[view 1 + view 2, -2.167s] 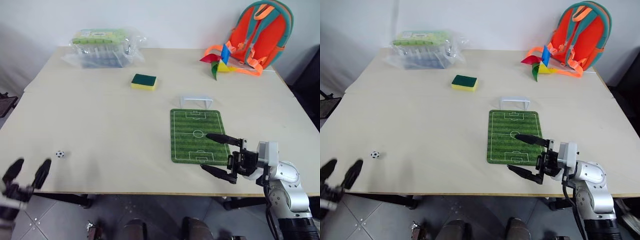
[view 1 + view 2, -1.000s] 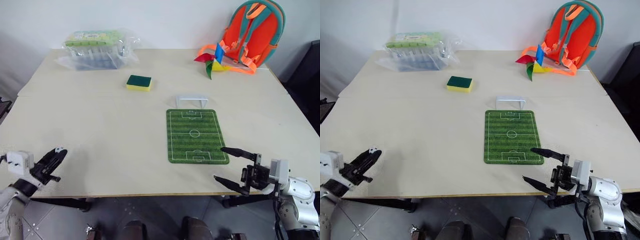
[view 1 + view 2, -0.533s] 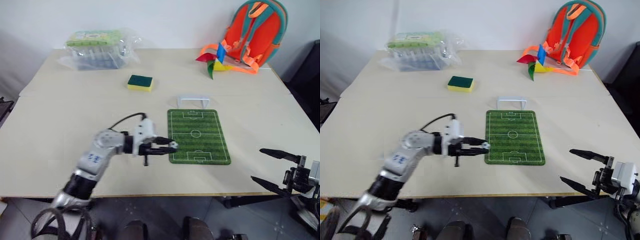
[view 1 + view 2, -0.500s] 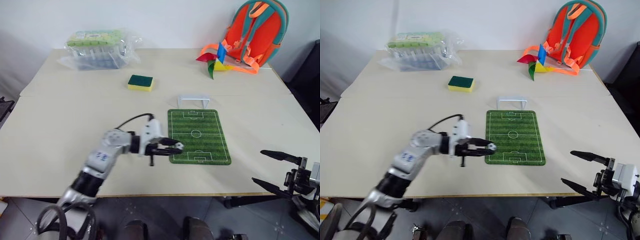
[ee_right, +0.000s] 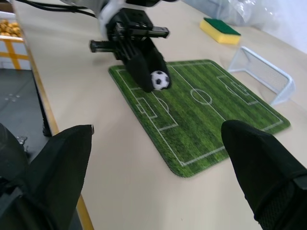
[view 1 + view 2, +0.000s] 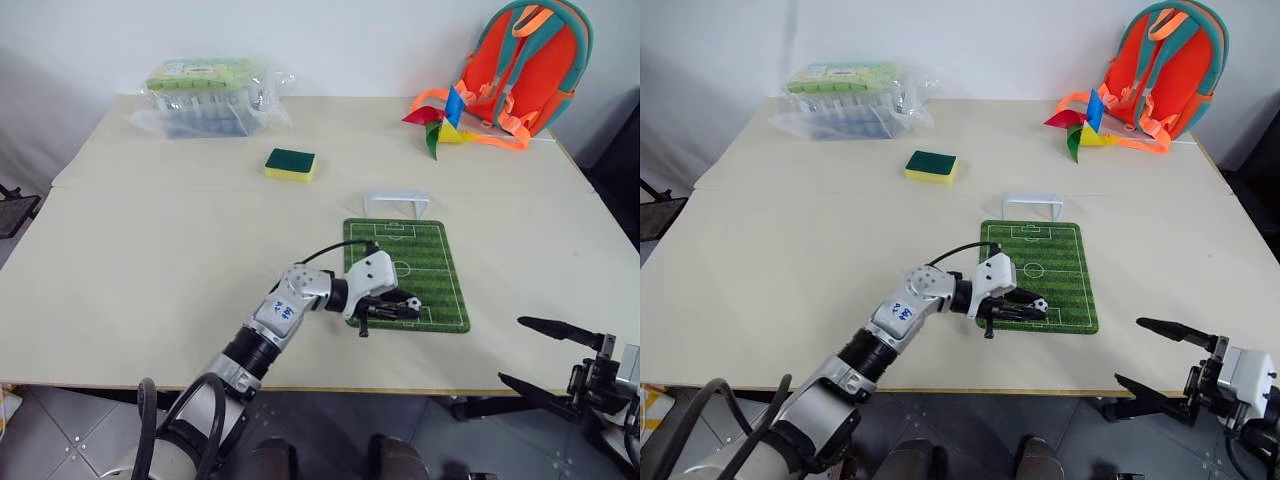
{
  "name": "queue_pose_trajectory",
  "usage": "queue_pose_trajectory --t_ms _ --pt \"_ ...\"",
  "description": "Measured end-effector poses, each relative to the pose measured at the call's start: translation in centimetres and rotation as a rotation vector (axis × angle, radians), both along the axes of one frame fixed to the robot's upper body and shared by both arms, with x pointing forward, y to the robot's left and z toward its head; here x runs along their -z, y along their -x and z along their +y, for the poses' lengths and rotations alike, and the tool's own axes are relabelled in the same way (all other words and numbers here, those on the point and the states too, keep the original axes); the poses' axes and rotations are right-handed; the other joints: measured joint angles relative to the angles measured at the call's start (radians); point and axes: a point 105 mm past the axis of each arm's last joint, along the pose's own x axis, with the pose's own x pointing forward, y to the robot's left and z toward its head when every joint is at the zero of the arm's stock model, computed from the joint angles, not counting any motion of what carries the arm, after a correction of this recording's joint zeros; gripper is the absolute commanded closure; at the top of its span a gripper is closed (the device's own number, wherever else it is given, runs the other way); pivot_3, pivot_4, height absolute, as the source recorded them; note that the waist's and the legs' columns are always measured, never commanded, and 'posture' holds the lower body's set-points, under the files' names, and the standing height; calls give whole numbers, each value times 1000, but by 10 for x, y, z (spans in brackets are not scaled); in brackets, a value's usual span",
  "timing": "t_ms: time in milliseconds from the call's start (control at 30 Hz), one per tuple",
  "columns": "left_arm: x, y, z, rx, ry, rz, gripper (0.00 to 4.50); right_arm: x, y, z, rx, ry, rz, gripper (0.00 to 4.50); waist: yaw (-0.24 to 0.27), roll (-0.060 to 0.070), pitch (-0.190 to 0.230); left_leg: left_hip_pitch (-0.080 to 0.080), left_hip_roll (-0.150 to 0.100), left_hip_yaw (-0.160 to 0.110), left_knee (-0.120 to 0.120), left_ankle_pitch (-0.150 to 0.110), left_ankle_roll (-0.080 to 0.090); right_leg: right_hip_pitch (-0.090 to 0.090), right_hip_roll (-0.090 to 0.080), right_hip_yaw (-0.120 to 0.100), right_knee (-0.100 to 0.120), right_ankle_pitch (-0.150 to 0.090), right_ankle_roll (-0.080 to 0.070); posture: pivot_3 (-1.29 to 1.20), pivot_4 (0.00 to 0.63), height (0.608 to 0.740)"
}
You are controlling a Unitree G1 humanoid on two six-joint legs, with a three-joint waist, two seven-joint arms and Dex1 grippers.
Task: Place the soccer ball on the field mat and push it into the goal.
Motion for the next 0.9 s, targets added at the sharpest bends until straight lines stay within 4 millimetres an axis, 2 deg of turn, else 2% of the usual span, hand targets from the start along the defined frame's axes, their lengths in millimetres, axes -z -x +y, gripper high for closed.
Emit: queue_pose_trajectory --t_ms 133,733,767,900 --pt "9 3 -2 2 -37 -4 3695 -1 -1 1 14 4 -6 0 5 0 0 0 0 0 0 0 0 0 0 0 0 0 0 0 150 740" --pt "15 -3 -6 -57 -61 -20 3695 -7 -2 12 46 -15 -25 0 5 0 0 -1 0 0 0 0 0 0 0 0 -1 0 0 0 150 740" --pt "15 -3 -6 -57 -61 -18 2954 -7 -2 12 48 -17 -23 0 5 0 0 -1 0 0 0 0 0 0 0 0 -1 0 0 0 150 740" --pt "16 -2 -7 -53 -60 -16 1744 -7 -2 13 47 -18 -17 0 5 0 0 -1 0 0 0 0 0 0 0 0 -1 0 0 0 150 740"
